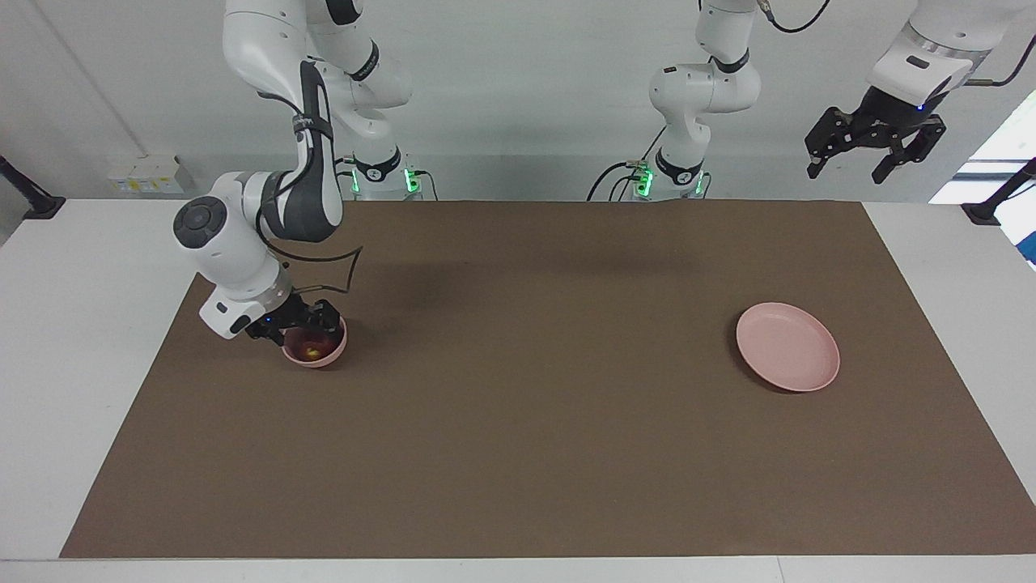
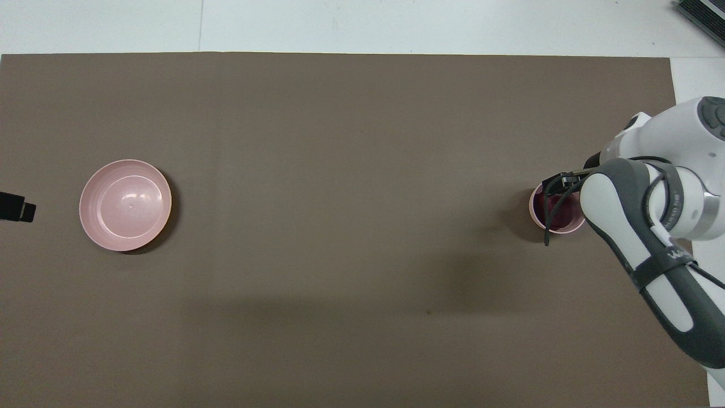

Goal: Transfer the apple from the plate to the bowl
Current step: 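Open the right gripper to release the apple into the pink bowl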

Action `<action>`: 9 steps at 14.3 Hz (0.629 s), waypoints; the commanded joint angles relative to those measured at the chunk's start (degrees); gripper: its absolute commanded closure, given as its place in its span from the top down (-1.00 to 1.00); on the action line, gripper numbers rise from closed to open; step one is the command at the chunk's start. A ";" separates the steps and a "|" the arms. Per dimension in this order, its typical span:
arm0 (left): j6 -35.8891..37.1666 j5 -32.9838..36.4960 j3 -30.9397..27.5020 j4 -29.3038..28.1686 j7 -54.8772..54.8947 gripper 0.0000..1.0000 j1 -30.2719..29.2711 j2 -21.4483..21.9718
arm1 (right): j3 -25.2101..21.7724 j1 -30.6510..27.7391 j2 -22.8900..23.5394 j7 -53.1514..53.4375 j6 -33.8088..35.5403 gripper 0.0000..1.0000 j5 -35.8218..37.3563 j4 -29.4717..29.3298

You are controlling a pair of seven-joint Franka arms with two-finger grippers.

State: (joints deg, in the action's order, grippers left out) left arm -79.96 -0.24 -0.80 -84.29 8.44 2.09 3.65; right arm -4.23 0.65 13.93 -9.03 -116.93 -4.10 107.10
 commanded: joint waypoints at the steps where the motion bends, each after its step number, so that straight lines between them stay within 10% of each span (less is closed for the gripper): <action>1: 0.51 -0.20 0.28 -0.17 0.62 1.00 -0.59 0.65 | 0.54 0.23 -3.46 6.73 5.47 1.00 1.81 -1.62; 9: 0.51 -0.20 0.28 -0.17 0.70 1.00 -0.59 0.65 | 0.63 0.23 -14.28 11.67 20.67 1.00 4.18 -7.94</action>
State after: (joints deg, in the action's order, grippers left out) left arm -79.96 -0.24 -0.80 -84.29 8.44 2.05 3.65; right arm -4.10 1.14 1.72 0.82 -100.17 -1.62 101.23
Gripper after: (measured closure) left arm 0.000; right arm 0.000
